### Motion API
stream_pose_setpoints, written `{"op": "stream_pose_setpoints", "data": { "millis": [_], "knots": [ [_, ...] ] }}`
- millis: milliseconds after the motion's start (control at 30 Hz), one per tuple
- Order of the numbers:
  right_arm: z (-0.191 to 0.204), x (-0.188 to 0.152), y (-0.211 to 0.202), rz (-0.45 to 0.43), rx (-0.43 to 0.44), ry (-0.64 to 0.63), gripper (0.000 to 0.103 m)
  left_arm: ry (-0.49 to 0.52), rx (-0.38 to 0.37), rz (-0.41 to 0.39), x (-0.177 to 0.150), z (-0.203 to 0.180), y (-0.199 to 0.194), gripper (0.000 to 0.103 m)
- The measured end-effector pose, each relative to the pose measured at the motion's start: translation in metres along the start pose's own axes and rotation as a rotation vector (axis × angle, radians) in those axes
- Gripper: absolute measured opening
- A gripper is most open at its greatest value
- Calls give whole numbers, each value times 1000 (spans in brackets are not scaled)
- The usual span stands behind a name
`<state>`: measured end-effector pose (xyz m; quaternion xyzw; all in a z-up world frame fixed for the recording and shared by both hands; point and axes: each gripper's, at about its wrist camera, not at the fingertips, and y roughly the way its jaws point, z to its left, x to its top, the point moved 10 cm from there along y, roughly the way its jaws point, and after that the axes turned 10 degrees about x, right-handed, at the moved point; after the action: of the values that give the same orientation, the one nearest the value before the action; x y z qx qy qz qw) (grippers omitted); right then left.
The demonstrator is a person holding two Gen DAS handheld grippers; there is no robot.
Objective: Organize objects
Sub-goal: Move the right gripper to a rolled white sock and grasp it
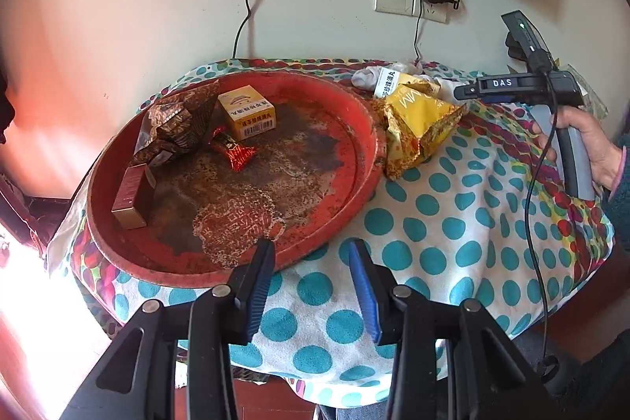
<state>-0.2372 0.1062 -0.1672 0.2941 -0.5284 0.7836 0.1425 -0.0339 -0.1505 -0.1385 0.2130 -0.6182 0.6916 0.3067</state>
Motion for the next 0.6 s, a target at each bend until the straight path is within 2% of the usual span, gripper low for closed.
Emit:
{"op": "stream_pose_setpoints", "data": {
  "millis": [233,300,333,367,433,500,600],
  "knots": [
    [-10,5,24,-25,14,70,73,35,-46,1,13,-26,-1,40],
    [-12,4,29,-25,24,67,63,42,-56,-1,22,-35,1,40],
    [-10,4,29,-32,42,53,46,46,-67,-3,27,-40,2,40],
    [-10,5,28,-46,46,43,40,45,-81,-10,34,-46,3,40],
    [-9,4,24,-56,34,20,34,44,-107,-17,47,-55,5,40],
    [-11,0,16,-59,-1,-10,33,36,-127,-13,62,-64,11,40],
    [-21,-9,1,-69,-5,-11,32,2,-178,20,85,-76,21,40]
  ]
}}
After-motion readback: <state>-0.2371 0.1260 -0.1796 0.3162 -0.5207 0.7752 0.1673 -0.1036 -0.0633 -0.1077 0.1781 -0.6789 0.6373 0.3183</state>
